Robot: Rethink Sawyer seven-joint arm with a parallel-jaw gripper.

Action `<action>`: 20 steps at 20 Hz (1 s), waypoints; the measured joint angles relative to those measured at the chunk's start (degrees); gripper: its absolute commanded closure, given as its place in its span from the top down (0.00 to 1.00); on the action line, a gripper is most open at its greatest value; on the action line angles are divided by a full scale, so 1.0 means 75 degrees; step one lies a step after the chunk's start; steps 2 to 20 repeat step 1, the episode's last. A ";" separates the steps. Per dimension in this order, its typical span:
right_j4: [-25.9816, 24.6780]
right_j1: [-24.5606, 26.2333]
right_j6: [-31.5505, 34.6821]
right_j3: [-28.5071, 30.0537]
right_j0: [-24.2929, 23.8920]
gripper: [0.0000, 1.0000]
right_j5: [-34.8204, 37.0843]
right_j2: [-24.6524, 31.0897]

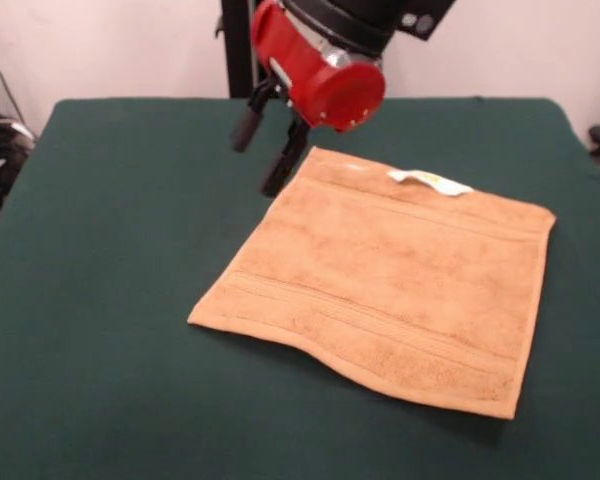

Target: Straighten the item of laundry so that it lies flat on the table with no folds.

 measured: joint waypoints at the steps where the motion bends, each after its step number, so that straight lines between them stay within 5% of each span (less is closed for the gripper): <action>1: -0.0062 0.0002 0.0000 -0.0258 -0.0042 1.00 0.0042 -0.0001; 20: -0.0062 0.0002 0.0000 -0.0258 -0.0042 1.00 0.0042 -0.0001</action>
